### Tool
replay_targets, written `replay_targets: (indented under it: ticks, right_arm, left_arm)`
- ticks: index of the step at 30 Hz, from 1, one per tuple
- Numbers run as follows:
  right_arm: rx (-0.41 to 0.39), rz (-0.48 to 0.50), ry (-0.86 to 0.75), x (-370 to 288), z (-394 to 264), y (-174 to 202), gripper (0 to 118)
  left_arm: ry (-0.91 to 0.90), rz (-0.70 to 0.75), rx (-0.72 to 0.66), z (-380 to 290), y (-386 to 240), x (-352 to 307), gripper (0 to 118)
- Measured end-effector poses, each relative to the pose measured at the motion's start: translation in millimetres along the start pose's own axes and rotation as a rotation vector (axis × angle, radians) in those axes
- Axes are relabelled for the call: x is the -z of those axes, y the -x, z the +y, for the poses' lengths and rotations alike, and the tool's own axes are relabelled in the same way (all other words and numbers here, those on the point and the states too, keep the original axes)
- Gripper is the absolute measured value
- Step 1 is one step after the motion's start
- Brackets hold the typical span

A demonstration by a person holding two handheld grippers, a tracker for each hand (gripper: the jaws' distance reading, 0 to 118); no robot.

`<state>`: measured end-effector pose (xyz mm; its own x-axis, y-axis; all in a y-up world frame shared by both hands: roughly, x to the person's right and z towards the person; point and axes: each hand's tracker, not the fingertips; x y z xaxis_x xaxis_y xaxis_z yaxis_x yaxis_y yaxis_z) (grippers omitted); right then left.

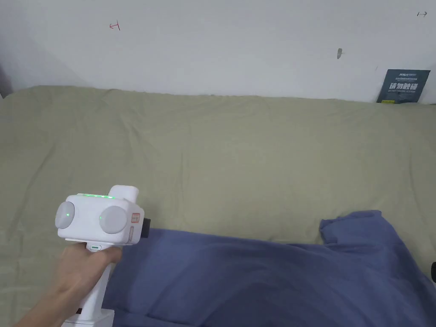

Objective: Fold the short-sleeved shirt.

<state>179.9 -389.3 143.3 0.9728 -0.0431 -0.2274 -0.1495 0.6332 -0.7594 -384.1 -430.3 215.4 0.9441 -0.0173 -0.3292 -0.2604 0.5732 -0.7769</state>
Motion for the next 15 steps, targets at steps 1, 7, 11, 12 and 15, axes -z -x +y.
replay_targets:
  ticks: [1,7,11,12,15]
  right_arm:
    - [-0.002,0.001,0.003,2.8,0.8,-0.4,1]
    - [-0.012,0.004,0.024,17.1,1.1,-5.1,1]
    - [0.001,0.009,0.036,20.7,0.7,-7.7,1]
    - [0.003,0.012,0.037,21.0,0.7,-8.2,1]
    - [-0.001,0.011,0.036,21.1,1.6,-10.0,1]
  left_arm:
    - [0.012,0.022,-0.048,2.2,0.2,3.9,56]
    - [0.073,0.024,-0.062,6.8,2.0,25.4,116]
    - [0.132,0.007,-0.08,8.2,0.4,41.0,116]
    - [0.167,0.0,-0.065,7.4,-1.6,43.6,114]
    - [0.16,0.015,-0.041,0.2,-8.0,34.1,49]
